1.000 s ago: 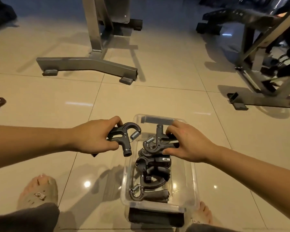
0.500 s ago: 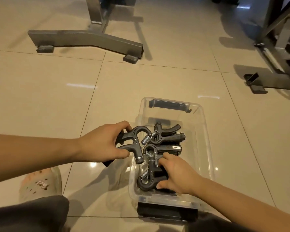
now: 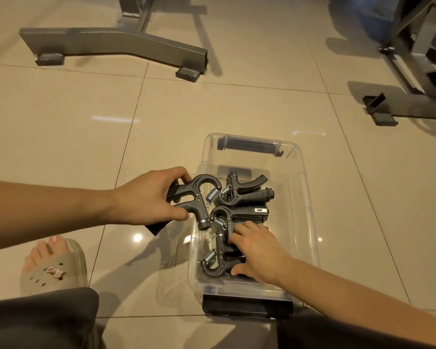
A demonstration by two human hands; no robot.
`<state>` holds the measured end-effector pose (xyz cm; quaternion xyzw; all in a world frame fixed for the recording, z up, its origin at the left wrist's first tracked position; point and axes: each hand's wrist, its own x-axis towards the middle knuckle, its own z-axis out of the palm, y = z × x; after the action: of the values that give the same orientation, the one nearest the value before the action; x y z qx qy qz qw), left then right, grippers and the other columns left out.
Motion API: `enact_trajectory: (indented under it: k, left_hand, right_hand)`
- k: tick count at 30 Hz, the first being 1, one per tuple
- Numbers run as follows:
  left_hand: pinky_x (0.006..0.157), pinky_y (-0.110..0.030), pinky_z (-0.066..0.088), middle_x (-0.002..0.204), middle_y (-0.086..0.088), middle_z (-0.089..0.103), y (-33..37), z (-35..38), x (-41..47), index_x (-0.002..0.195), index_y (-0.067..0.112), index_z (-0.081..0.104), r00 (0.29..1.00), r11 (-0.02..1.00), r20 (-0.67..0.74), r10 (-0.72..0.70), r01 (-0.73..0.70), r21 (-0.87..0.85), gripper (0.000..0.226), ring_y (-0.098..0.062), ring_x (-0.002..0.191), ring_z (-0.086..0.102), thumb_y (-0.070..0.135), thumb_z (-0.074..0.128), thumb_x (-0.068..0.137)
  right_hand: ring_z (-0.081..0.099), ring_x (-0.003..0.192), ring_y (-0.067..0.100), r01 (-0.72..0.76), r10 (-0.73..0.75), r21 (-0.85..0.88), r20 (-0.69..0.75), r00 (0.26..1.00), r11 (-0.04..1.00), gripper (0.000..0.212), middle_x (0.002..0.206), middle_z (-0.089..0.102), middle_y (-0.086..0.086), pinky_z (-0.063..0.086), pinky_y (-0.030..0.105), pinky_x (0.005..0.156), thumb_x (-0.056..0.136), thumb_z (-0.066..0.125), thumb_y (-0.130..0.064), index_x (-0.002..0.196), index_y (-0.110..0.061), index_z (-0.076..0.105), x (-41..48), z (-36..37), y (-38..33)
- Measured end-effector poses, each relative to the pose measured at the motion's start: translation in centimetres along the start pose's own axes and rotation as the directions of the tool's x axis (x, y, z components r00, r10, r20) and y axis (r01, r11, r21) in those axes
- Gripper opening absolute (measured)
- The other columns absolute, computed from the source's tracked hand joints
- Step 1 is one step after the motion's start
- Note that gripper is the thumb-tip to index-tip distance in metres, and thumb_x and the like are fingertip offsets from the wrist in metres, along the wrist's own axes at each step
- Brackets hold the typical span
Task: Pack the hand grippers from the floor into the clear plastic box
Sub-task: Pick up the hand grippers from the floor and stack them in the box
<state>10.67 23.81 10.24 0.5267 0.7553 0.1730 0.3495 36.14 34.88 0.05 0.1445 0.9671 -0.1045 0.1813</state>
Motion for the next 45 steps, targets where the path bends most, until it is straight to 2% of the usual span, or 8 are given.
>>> enact_trajectory:
  k: [8,12,18,26,31,35,39,45]
  left_hand:
    - [0.072,-0.041,0.056,0.085,0.002,0.069,1.0,0.4,0.2,0.110,0.034,0.053,1.000,1.000,-0.001,-0.010,0.010,-0.028,0.048,-0.017,0.074,0.065,0.036,0.085,0.074]
    - [0.069,-0.036,0.055,0.085,0.005,0.068,1.5,0.3,0.5,0.110,0.034,0.053,0.999,0.999,-0.034,-0.014,0.012,-0.038,0.048,-0.013,0.072,0.064,0.038,0.085,0.074]
    - [0.063,-0.030,0.047,0.081,0.004,0.064,2.8,0.5,0.8,0.111,0.032,0.051,0.987,0.998,-0.158,-0.027,0.017,-0.065,0.051,-0.015,0.067,0.060,0.038,0.085,0.073]
    - [0.060,-0.023,0.046,0.080,0.008,0.065,4.7,1.4,1.3,0.112,0.028,0.051,0.973,0.967,-0.201,-0.111,0.059,-0.249,0.052,-0.004,0.062,0.061,0.035,0.086,0.075]
    - [0.064,-0.041,0.052,0.077,-0.010,0.066,4.6,0.0,1.2,0.105,0.016,0.062,0.984,0.843,-0.054,-0.168,0.115,-0.526,0.008,-0.021,0.068,0.061,0.016,0.062,0.096]
    - [0.077,-0.044,0.059,0.097,0.003,0.068,3.6,-1.5,1.6,0.109,0.023,0.055,0.984,0.963,-0.170,-0.058,0.010,-0.271,0.025,-0.012,0.079,0.068,0.009,0.064,0.090]
    - [0.086,-0.021,0.053,0.127,0.015,0.055,3.4,-2.4,1.7,0.143,0.040,0.040,0.953,0.960,-0.131,0.273,-0.261,0.105,0.067,-0.002,0.106,0.061,0.026,0.074,0.088]
    - [0.077,-0.018,0.053,0.105,0.017,0.064,4.0,-3.0,2.0,0.126,0.033,0.063,0.899,0.901,-0.109,0.425,-0.408,0.150,0.038,-0.008,0.095,0.064,0.035,0.070,0.090]
  right_hand:
    - [0.057,0.105,0.016,-0.141,0.149,0.275,-0.010,0.989,0.951,0.038,0.109,0.061,-0.007,0.050,0.034,0.092,0.083,0.076,-0.045,0.114,-0.024,0.066,0.2,-0.6,0.3]
    - [0.067,0.080,0.011,-0.178,0.387,0.839,-0.042,0.921,0.514,0.008,0.084,0.071,-0.003,0.056,0.032,0.079,0.093,0.070,-0.030,0.092,-0.023,0.073,0.7,-3.8,1.7]
    - [0.066,0.068,0.020,0.039,0.425,0.994,-0.081,0.901,0.107,0.033,0.078,0.071,0.014,0.055,0.030,0.070,0.099,0.061,-0.031,0.096,0.000,0.073,0.7,-8.9,1.0]
    - [0.068,0.073,0.022,0.079,0.380,0.996,-0.061,0.923,-0.030,0.018,0.085,0.073,0.015,0.057,0.029,0.064,0.097,0.063,-0.013,0.104,0.002,0.070,1.0,-9.2,0.5]
    - [0.061,0.075,0.018,0.100,0.419,0.993,-0.068,0.905,-0.055,0.023,0.080,0.065,0.008,0.059,0.030,0.070,0.104,0.049,-0.011,0.112,0.003,0.065,1.0,-8.9,2.0]
    - [0.058,0.071,0.018,0.139,0.423,0.988,-0.098,0.901,-0.069,0.030,0.080,0.060,0.009,0.054,0.039,0.081,0.106,0.046,-0.014,0.115,0.009,0.062,0.9,-9.5,3.3]
    - [0.053,0.068,0.015,0.162,0.402,0.985,-0.126,0.907,-0.057,0.034,0.077,0.054,0.011,0.055,0.030,0.073,0.107,0.044,-0.018,0.111,0.009,0.065,1.0,-10.2,3.7]
    - [0.053,0.072,0.018,0.136,0.302,0.990,-0.139,0.943,0.032,0.030,0.086,0.058,0.016,0.052,0.019,0.064,0.107,0.045,-0.018,0.100,-0.008,0.072,0.8,-11.5,4.6]
